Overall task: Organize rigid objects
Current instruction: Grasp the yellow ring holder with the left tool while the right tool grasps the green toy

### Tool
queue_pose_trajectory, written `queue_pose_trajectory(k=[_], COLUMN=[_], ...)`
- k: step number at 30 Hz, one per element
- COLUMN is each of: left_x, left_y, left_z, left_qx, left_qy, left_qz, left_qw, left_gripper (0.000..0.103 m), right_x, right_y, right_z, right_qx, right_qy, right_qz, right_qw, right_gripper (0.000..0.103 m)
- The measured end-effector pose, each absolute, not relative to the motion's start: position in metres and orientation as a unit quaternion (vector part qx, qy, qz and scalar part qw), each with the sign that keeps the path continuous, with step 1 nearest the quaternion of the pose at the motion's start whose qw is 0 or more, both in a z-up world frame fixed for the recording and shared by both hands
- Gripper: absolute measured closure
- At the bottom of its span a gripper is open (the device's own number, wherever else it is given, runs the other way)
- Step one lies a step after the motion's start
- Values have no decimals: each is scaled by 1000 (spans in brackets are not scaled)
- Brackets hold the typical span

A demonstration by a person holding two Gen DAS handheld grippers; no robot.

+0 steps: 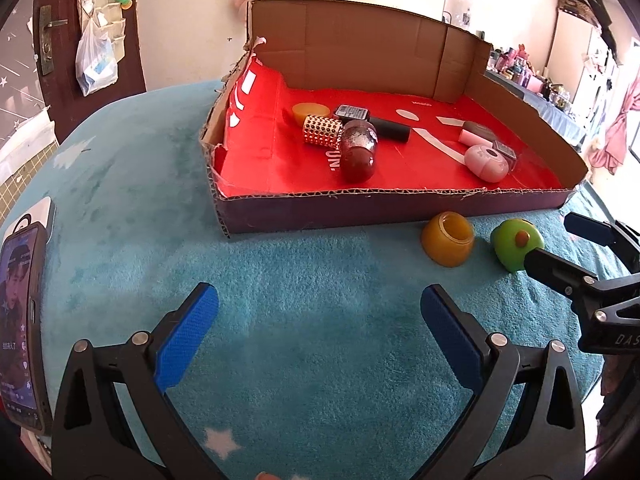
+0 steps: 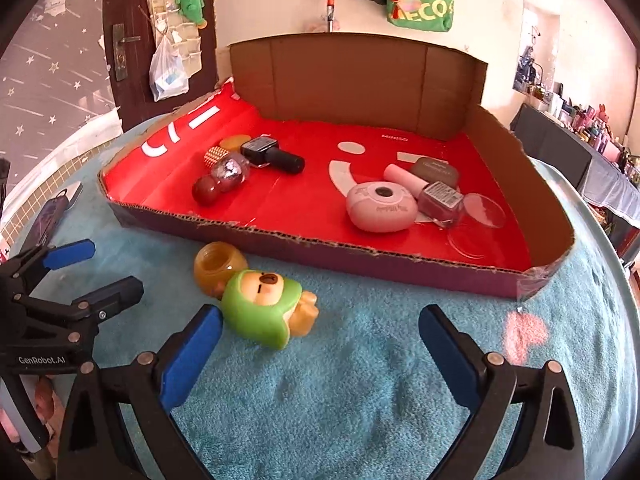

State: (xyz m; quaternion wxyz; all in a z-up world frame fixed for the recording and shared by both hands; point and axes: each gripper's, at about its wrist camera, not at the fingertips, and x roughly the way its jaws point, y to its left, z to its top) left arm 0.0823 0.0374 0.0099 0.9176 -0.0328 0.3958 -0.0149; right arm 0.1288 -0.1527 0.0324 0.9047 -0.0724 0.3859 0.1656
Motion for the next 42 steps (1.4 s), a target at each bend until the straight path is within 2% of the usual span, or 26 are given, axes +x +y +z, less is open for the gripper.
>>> queue_pose_trajectory(k=[7,15,24,27,28,29,32,35,37,42], left_x=[88,109,121,122,122,122,122,121,120,114], left_y=[23,-2,-20,-21,-20,-20,-22,-25,-25,-20], left_z=[13,10,14,15,14,13,12,12,12,13], left_qx=[-38,-24,14,14,10,7,12,14,14,1], left_qy=[399,419,419,417,419,421,421,417,415,411], left_qz=[-49,-72,-62,-71,-79,-90,-98,-116,-121,-129], left_qw=[915,905,906,906,905,903,902,901,902,902], left_gripper=[0,0,3,9,14,24,38,58,67,67], right_x=[117,106,108,110,110,110,110,110,110,108], right_y=[-182,-180,-162,-162,-161,-160,-155,-152,-153,-158], right_z=[40,37,25,24,24,23,20,19,19,20], right_qx=[-79,-60,-75,-65,-64,-65,-66,-68,-62,-50], right_qy=[386,376,373,375,374,374,377,371,370,374], right_qz=[122,173,204,212,215,218,233,230,230,232], right_qw=[911,909,902,900,900,899,894,897,898,896], right_gripper=[3,7,24,33,36,40,52,52,52,52])
